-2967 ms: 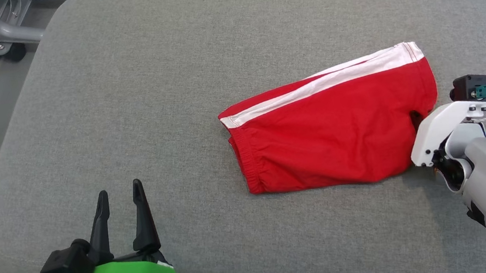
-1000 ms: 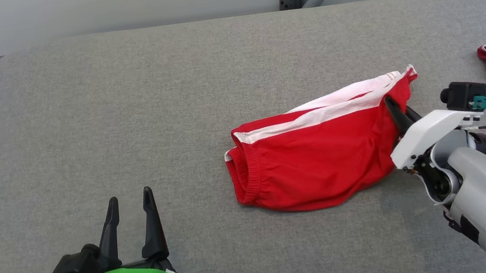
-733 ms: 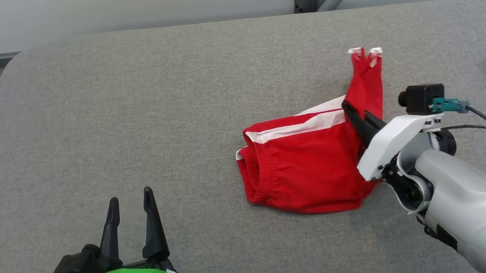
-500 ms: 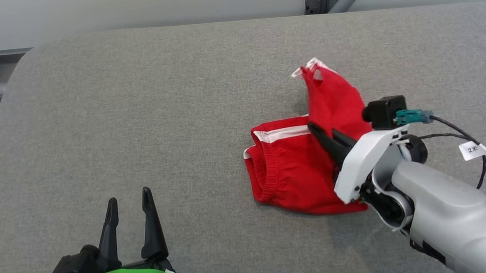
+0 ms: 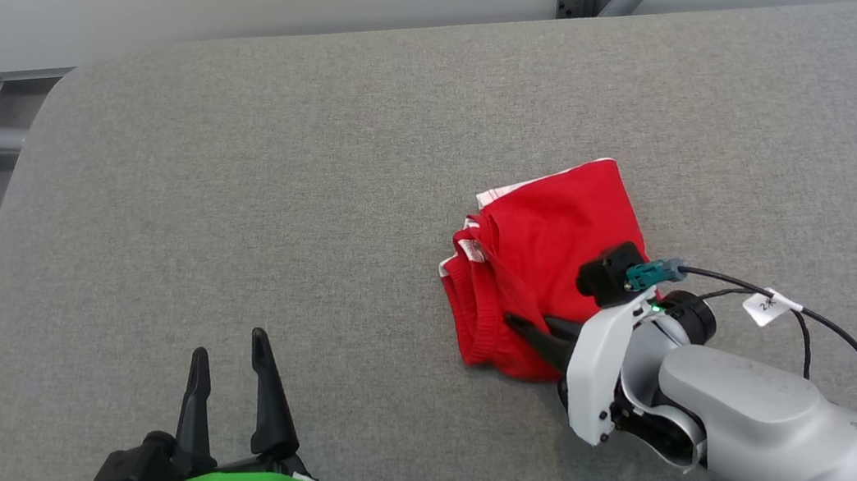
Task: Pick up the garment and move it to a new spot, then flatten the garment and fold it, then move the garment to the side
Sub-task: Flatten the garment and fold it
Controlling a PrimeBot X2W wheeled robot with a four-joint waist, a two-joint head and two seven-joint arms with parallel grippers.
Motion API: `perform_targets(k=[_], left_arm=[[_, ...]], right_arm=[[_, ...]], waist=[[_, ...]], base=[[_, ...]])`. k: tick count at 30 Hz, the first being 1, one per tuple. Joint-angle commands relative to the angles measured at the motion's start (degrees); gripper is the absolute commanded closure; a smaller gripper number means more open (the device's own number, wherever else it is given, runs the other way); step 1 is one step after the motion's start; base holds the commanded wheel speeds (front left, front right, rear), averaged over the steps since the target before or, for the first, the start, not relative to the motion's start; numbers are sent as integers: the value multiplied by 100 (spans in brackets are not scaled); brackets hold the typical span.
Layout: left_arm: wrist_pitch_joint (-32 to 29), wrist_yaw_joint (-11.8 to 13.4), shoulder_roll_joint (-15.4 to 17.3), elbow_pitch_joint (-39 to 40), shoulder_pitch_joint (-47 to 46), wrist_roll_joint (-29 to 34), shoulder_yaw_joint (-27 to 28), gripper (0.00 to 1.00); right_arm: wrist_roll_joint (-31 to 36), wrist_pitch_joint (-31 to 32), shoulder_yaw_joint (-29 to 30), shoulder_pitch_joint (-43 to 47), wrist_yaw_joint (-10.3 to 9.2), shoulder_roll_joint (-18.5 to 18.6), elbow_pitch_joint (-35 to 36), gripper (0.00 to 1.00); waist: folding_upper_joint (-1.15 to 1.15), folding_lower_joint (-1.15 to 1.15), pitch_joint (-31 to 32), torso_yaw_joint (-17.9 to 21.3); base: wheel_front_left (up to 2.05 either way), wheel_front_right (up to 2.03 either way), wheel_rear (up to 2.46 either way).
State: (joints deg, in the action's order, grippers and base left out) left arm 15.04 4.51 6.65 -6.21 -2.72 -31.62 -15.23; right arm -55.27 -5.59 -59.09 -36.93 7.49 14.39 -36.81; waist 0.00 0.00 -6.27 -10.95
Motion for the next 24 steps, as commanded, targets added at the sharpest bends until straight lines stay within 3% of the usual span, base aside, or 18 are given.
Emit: perform_targets(k=[1, 6, 7, 9, 10, 24], left_arm=[[15, -31, -2, -11, 30, 33, 22, 0], [16, -50, -25, -46, 15, 38, 45, 0], [16, -45, -28, -53, 13, 40, 51, 0], [17, -50, -34, -65, 15, 45, 64, 0], [16, -54, -36, -68, 20, 49, 67, 0], [11, -84, -80, -49, 115, 108, 93, 0]], right_arm=[[81, 9, -52, 74, -1, -12, -11, 100], [220, -142, -146, 51, -1, -87, -163, 100], [226, -173, -143, 58, -1, -103, -186, 92], [250, -276, -137, 68, -1, -137, -219, 34], [254, -311, -130, 81, -1, -149, -240, 0], [123, -836, 387, 344, -1, -12, 62, 0]], waist=[[0, 0, -1, 1], [0, 0, 17, 11], [0, 0, 23, 15], [0, 0, 36, 28], [0, 0, 44, 35], [0, 0, 110, 208]], base=[[0, 0, 0], [0, 0, 0], [0, 0, 0], [0, 0, 0], [0, 0, 0], [0, 0, 0]])
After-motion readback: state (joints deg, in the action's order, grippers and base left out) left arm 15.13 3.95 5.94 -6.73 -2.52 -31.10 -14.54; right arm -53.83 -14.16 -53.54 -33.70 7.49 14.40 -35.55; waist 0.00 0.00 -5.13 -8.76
